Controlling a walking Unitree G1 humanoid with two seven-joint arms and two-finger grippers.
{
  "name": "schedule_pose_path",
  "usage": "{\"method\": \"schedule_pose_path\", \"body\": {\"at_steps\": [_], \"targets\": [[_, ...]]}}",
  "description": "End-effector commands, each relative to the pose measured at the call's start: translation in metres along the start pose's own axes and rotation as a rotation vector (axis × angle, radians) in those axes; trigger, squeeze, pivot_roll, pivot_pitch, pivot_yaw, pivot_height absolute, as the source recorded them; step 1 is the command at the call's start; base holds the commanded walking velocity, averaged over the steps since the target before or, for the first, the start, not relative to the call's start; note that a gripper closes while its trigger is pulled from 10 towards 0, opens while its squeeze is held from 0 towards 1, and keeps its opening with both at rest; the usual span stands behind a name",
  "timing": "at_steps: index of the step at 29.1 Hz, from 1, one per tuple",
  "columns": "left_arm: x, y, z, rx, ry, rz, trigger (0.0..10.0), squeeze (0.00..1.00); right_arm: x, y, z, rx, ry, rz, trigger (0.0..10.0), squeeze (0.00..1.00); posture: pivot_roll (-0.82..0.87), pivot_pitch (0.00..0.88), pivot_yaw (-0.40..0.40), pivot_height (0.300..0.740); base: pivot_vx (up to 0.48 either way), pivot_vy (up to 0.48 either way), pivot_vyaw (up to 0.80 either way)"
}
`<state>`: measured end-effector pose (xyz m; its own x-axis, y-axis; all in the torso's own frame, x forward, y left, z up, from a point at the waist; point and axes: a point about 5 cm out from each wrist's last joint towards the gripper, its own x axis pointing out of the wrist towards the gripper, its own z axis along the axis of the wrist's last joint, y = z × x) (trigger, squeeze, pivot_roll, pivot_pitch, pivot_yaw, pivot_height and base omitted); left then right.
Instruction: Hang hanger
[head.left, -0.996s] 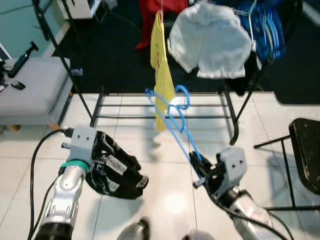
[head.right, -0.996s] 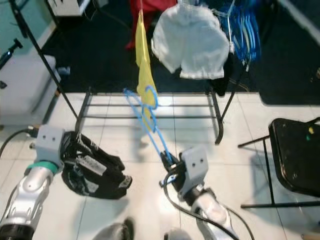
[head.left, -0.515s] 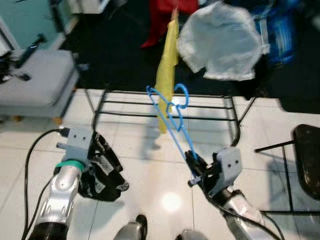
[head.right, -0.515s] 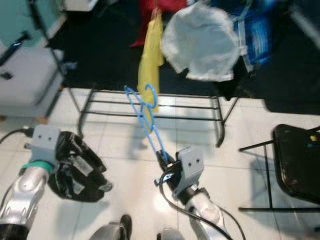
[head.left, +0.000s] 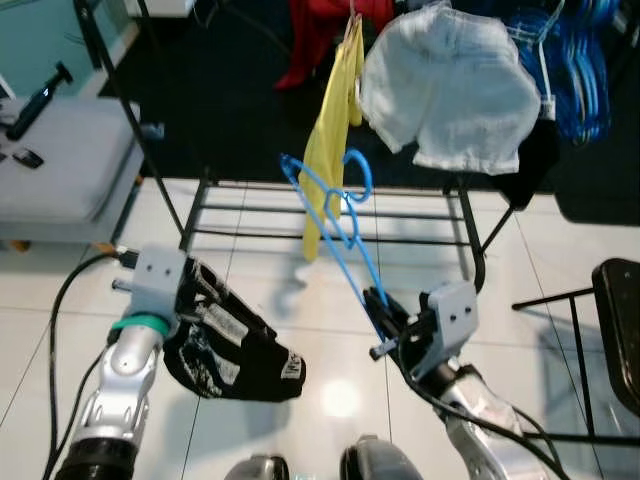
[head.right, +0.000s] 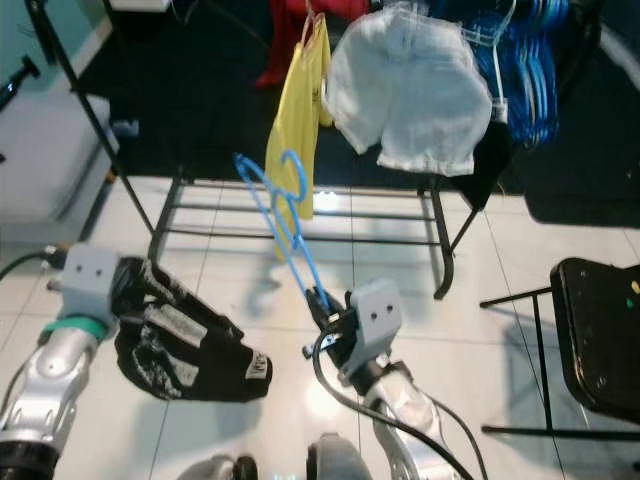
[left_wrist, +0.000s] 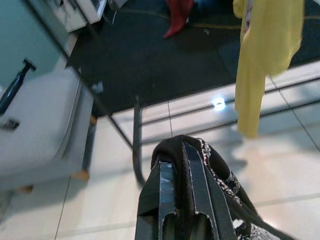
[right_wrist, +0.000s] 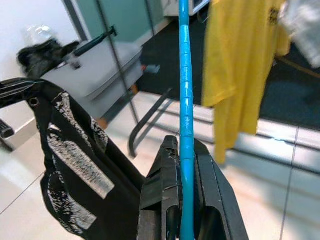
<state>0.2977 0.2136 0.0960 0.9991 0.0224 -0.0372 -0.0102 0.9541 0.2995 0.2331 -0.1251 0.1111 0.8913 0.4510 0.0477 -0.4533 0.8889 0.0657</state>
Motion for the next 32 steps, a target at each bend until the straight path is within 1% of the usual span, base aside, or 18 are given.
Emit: {"method": "schedule_pose_path", "body": {"at_steps": [1, 4, 8, 14, 16, 18, 20, 21, 22, 24, 26, 27, 29, 32], "targets": [[-0.001, 0.001, 0.001, 0.006, -0.018, 0.009, 10.0, 0.00, -0.001, -0.002, 0.000, -0.011, 0.002, -0.004, 10.0, 0.00, -0.13, 0.066, 0.089, 0.740, 0.480, 0.000, 0.70], [-0.001, 0.002, 0.001, 0.007, -0.018, 0.009, 10.0, 0.00, 0.001, -0.003, 0.001, -0.002, -0.008, -0.018, 10.0, 0.00, -0.12, 0.065, 0.089, 0.740, 0.480, 0.000, 0.66], [-0.001, 0.002, 0.001, 0.009, -0.018, 0.009, 10.0, 0.00, 0.002, -0.008, 0.003, -0.004, -0.011, -0.032, 10.0, 0.00, -0.13, 0.062, 0.093, 0.740, 0.480, 0.000, 0.00], [0.000, 0.002, 0.002, 0.008, -0.021, 0.008, 10.0, 0.00, 0.004, -0.008, 0.009, -0.022, -0.025, -0.006, 10.0, 0.00, -0.12, 0.063, 0.095, 0.740, 0.480, 0.000, 0.00], [0.000, 0.002, 0.003, 0.009, -0.024, 0.008, 10.0, 0.00, 0.007, -0.007, 0.018, -0.041, -0.056, 0.001, 10.0, 0.00, -0.12, 0.063, 0.095, 0.740, 0.480, 0.000, 0.00], [0.000, 0.001, 0.003, 0.009, -0.026, 0.007, 10.0, 0.00, 0.008, -0.006, 0.022, -0.049, -0.069, 0.004, 10.0, 0.00, -0.12, 0.063, 0.095, 0.740, 0.480, 0.000, 0.00], [0.001, 0.001, 0.005, 0.008, -0.031, 0.007, 10.0, 0.00, 0.017, -0.010, 0.042, -0.090, -0.136, -0.020, 10.0, 0.00, -0.13, 0.066, 0.100, 0.740, 0.480, 0.000, 0.00], [0.001, 0.001, 0.005, 0.008, -0.031, 0.007, 10.0, 0.00, 0.017, -0.010, 0.042, -0.090, -0.136, -0.020, 10.0, 0.00, -0.13, 0.066, 0.100, 0.740, 0.480, 0.000, 0.00], [0.002, 0.001, 0.006, 0.006, -0.035, 0.006, 10.0, 0.00, 0.023, -0.013, 0.055, -0.129, -0.173, -0.039, 10.0, 0.00, -0.13, 0.065, 0.100, 0.740, 0.480, 0.000, 0.00], [0.002, 0.001, 0.006, 0.006, -0.036, 0.005, 10.0, 0.00, 0.024, -0.013, 0.056, -0.135, -0.175, -0.042, 10.0, 0.00, -0.13, 0.065, 0.100, 0.740, 0.480, 0.000, 0.00], [0.003, 0.000, 0.007, 0.005, -0.037, 0.003, 10.0, 0.00, 0.027, -0.023, 0.063, -0.151, -0.194, -0.109, 10.0, 0.00, -0.13, 0.065, 0.099, 0.740, 0.405, 0.000, 0.00], [0.003, 0.000, 0.007, 0.005, -0.037, 0.003, 10.0, 0.00, 0.027, -0.023, 0.063, -0.151, -0.194, -0.109, 10.0, 0.00, -0.13, 0.065, 0.099, 0.740, 0.330, 0.000, 0.00], [0.003, -0.001, 0.007, -0.002, -0.034, -0.007, 10.0, 0.00, 0.029, -0.036, 0.067, -0.173, -0.196, -0.190, 10.0, 0.00, -0.12, 0.064, 0.099, 0.740, 0.000, 0.000, 0.00], [0.003, -0.002, 0.007, -0.006, -0.035, -0.012, 10.0, 0.00, 0.030, -0.040, 0.068, -0.171, -0.202, -0.211, 10.0, 0.00, -0.12, 0.064, 0.099, 0.740, 0.000, 0.000, 0.00]]}}
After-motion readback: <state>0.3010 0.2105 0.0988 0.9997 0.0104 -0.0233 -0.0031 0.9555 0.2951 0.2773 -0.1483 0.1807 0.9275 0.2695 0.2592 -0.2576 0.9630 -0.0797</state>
